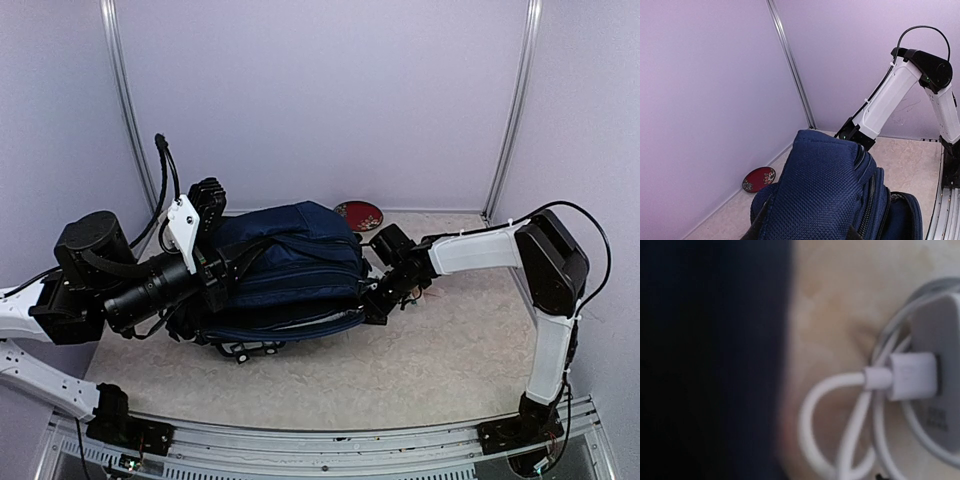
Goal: Pack the student bag
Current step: Pick up the pen from the center of the board.
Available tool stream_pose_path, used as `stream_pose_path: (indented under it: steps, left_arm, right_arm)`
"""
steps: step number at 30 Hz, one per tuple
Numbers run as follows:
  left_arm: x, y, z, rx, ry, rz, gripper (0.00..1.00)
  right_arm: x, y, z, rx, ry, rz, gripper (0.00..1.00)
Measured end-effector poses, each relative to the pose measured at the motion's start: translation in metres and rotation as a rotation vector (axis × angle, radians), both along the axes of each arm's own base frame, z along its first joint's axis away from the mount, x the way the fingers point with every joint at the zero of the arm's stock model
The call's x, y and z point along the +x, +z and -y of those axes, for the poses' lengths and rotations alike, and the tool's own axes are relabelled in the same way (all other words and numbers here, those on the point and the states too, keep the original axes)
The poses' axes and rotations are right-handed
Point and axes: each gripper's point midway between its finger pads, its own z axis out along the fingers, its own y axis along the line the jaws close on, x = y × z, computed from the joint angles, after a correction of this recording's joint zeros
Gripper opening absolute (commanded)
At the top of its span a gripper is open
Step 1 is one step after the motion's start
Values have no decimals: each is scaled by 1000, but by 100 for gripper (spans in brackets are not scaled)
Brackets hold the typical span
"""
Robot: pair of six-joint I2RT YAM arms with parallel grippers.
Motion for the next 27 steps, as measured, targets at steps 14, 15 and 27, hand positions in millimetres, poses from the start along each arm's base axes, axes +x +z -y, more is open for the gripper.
stream_pose_path:
  steps: [14,15,27]
  left_arm:
    - [-1,-1,-1,16,-2,8,0]
    - [-1,-1,-1,16,-2,8,0]
    - [-1,-1,-2,15,0,8,0]
  right_arm:
    - [-8,-11,-1,-57,-5,59,12]
    - [-8,-10,0,-58,-15,58,10]
    - [-22,50,33,-62,-107,113,0]
